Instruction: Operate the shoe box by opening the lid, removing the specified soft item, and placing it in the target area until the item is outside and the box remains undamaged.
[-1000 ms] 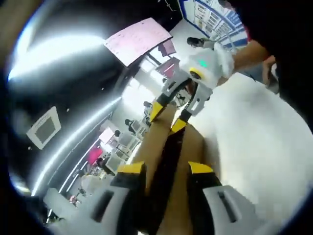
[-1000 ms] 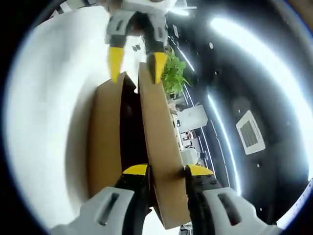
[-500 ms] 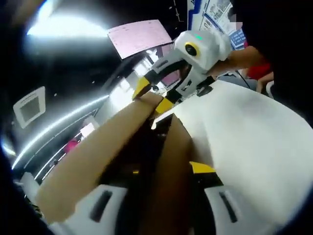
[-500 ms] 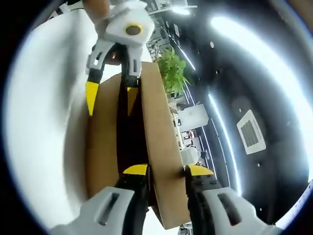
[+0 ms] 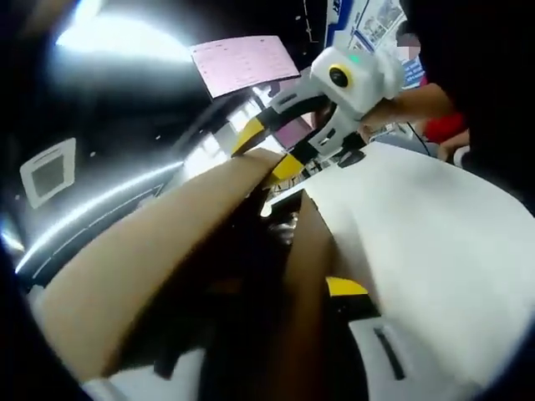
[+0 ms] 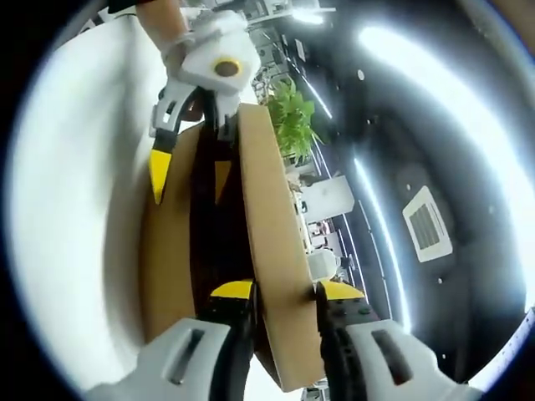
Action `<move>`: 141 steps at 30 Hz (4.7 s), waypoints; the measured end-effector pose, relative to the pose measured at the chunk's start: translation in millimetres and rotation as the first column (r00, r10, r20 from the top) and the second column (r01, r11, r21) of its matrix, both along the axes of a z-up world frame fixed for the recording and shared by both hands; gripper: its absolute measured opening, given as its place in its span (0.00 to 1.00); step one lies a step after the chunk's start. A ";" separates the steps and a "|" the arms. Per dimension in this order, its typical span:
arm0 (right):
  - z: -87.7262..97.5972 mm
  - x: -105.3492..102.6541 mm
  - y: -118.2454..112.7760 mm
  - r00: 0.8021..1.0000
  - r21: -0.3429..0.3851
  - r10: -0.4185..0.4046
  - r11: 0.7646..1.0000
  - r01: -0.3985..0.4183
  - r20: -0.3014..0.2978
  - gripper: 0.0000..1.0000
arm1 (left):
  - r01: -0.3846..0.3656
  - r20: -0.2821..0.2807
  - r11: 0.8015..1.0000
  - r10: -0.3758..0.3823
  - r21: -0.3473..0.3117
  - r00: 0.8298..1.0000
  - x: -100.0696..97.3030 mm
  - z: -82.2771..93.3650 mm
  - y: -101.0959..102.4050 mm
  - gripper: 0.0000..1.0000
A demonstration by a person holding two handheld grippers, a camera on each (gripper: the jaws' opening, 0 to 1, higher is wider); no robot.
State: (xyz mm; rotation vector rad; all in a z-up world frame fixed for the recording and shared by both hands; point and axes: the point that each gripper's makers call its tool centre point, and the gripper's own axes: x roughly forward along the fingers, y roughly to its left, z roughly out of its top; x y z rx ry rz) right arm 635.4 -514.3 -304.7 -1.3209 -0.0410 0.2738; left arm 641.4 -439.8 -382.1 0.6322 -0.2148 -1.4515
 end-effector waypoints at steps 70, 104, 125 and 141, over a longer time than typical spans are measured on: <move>15.6 4.7 -22.3 0.989 0.108 -0.119 0.988 0.110 0.086 0.29 | 0.196 -0.161 0.981 -0.190 0.018 0.968 -10.1 -12.6 -2.5 0.06; 25.9 -0.2 -79.9 0.939 0.552 -0.328 0.805 0.219 0.107 0.23 | 0.218 -0.115 0.976 -0.215 0.010 0.970 -11.0 -12.6 -2.2 0.06; 30.6 5.3 -84.0 0.938 0.784 -0.340 0.600 0.162 0.066 0.16 | 0.221 -0.124 0.975 -0.219 0.003 0.968 -12.4 -12.7 -2.1 0.06; 32.1 12.8 -85.8 0.936 0.811 -0.347 0.563 0.161 0.055 0.14 | 0.225 -0.117 0.974 -0.223 0.002 0.968 -13.1 -11.6 -0.9 0.06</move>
